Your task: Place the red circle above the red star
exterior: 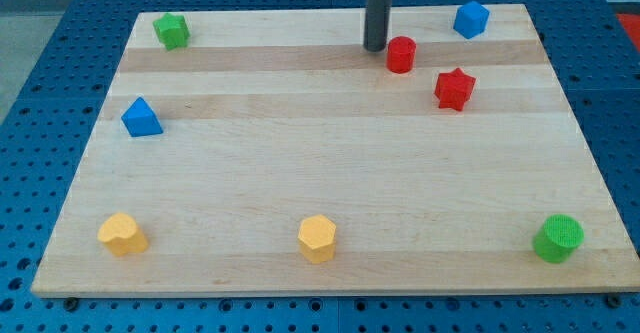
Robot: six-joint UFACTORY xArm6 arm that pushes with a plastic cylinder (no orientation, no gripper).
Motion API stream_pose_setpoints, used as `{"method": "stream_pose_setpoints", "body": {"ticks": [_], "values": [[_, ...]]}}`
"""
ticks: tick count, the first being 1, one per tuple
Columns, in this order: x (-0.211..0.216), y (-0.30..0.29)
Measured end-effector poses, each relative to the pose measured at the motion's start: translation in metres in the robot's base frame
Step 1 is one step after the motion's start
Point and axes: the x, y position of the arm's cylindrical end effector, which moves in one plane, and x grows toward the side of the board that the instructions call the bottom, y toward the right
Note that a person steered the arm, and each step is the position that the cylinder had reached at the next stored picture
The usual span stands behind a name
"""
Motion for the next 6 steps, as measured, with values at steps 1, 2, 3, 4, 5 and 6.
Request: {"method": "stream_pose_setpoints", "body": {"ticks": [1,2,3,4,5,6], "values": [[0.001,-0.003],[0.021,0.02],[0.038,0.047],[0.047,0.068],[0.056,0.08],[0.054,0.079]]}}
